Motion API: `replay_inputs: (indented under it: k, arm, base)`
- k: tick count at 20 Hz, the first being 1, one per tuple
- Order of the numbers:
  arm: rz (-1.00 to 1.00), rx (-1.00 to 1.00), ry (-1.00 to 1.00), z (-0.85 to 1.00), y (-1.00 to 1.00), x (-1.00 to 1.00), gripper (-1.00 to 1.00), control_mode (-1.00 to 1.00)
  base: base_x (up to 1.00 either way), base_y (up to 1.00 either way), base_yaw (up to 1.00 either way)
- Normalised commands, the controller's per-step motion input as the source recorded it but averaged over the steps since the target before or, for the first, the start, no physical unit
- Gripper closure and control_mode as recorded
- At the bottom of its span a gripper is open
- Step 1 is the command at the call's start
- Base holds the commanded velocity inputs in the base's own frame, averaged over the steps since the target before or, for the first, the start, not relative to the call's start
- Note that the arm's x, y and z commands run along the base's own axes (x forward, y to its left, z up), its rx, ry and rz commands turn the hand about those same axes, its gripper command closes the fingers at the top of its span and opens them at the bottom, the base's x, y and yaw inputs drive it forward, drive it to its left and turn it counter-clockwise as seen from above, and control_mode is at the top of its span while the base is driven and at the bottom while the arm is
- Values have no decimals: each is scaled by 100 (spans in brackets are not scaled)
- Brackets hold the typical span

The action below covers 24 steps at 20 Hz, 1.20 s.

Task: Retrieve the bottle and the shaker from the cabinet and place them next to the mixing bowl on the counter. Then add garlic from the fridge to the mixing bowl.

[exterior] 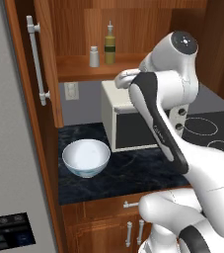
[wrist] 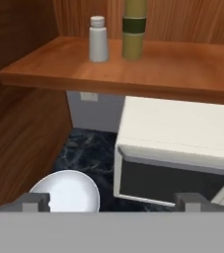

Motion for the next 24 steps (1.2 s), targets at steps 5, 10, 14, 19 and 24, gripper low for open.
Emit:
replay_inputs:
  k: [5, 10, 14, 19, 24]
  arm:
    - [2, 0, -6, 12, 37, 28, -100, -100]
    - [1, 0, 3, 46, 27, 8, -100, -100]
    - [0, 0, 6, 40, 23, 12, -100, -100]
    - [0, 0, 4, 8, 6, 43, -100, -100]
    - [0, 0, 0, -6, 0, 55, -100, -100]
  base:
    - [0, 0, 0]
    - [0, 0, 0]
    - [0, 0, 0]
    - [0, 0, 0]
    - [0, 0, 0]
